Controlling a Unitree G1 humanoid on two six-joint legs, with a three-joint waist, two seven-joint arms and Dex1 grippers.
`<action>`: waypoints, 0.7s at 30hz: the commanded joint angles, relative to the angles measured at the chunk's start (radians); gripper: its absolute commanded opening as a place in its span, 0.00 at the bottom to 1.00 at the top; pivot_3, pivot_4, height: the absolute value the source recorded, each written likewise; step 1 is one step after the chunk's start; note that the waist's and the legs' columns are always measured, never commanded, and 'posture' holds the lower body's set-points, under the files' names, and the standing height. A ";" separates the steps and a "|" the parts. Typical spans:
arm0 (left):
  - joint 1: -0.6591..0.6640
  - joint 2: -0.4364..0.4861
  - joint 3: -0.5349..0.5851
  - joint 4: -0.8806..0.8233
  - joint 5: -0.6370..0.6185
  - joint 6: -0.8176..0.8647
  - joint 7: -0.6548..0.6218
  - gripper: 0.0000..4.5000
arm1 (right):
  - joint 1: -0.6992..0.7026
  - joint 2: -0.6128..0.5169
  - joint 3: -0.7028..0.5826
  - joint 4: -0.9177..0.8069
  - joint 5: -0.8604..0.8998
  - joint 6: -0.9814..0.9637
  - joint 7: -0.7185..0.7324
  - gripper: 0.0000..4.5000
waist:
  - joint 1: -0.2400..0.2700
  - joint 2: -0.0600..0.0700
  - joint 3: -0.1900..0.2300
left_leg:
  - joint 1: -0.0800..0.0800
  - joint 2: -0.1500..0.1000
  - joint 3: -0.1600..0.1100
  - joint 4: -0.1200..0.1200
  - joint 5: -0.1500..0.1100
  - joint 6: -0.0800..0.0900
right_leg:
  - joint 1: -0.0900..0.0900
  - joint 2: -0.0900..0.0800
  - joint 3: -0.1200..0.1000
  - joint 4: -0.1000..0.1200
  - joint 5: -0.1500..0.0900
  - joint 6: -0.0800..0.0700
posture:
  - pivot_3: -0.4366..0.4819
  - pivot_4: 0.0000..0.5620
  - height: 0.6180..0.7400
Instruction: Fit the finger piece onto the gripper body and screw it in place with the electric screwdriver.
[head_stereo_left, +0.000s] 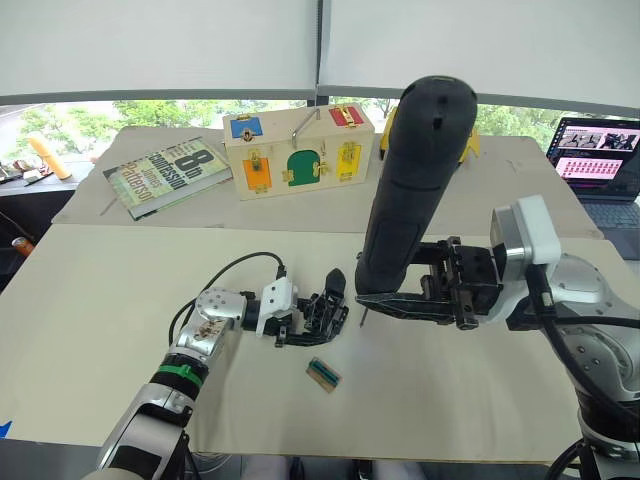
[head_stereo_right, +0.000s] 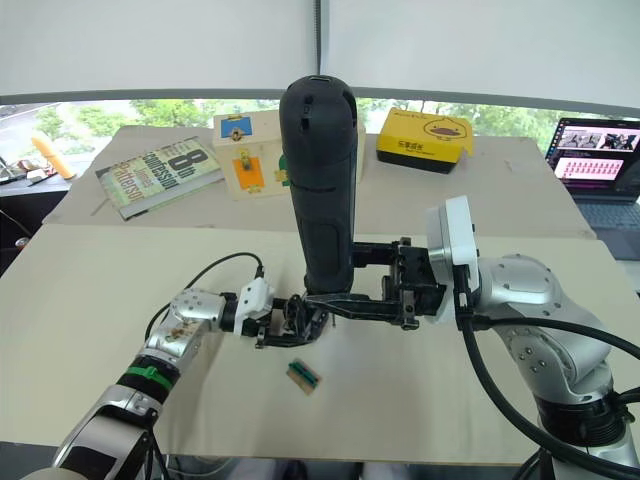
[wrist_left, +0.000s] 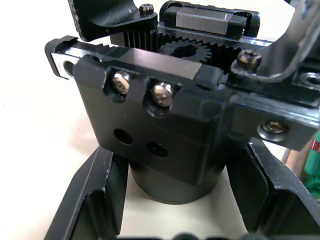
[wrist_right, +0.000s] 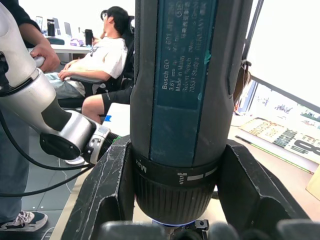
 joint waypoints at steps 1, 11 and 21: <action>0.015 0.000 0.019 0.008 0.009 0.026 0.039 0.74 | -0.018 0.002 -0.033 -0.018 0.008 -0.016 0.000 0.42 | 0.001 0.000 0.000 | 0.000 0.000 0.000 0.000 0.000 0.000 | 0.000 0.000 0.000 0.000 0.000 0.000 | 0.48 0.27 1.00; 0.176 0.070 0.071 -0.198 -0.029 0.055 0.073 0.98 | -0.020 0.005 -0.030 -0.006 0.004 -0.019 0.011 0.42 | -0.010 0.000 0.000 | 0.000 0.001 0.000 0.000 0.000 0.000 | -0.001 0.000 0.000 0.000 0.000 0.000 | 0.48 0.27 1.00; 0.293 0.025 0.041 -0.410 -0.004 0.167 0.230 0.98 | -0.023 0.017 -0.023 0.000 -0.006 -0.023 0.017 0.42 | 0.004 0.000 0.000 | 0.000 0.001 -0.001 0.000 0.000 0.000 | -0.001 -0.002 0.000 0.000 0.000 0.000 | 0.48 0.27 1.00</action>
